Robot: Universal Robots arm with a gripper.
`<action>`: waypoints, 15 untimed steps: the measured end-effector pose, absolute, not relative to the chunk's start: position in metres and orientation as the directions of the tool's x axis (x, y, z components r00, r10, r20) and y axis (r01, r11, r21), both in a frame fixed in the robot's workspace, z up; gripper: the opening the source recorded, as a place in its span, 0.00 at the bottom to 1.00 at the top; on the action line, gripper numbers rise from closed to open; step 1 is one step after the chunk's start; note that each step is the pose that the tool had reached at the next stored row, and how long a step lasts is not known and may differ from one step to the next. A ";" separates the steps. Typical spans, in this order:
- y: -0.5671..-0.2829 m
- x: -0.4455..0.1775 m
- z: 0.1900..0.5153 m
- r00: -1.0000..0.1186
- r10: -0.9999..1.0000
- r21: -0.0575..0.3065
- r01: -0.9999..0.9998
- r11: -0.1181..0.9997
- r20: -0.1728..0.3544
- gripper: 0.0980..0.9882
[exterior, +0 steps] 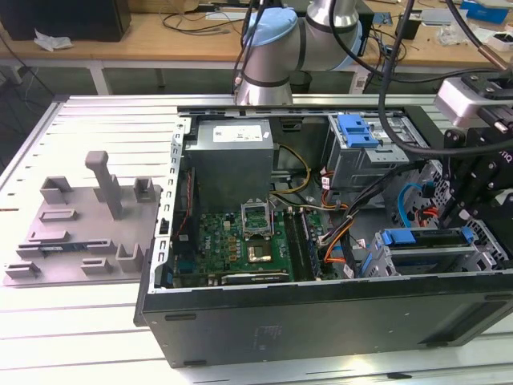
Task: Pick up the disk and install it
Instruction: 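Insert the first disk wire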
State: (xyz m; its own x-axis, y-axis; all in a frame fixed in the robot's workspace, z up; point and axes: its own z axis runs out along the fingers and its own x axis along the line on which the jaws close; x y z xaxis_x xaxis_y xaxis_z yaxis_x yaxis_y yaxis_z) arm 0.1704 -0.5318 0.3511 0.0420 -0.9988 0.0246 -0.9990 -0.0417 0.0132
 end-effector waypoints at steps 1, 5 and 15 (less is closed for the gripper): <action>-0.532 0.170 0.351 0.038 -0.999 0.013 -0.999 -0.038 0.025 0.08; -0.532 0.170 0.350 0.037 -0.999 0.013 -0.999 -0.037 0.024 0.08; -0.533 0.170 0.350 0.034 -0.999 0.013 -0.999 -0.033 0.025 0.08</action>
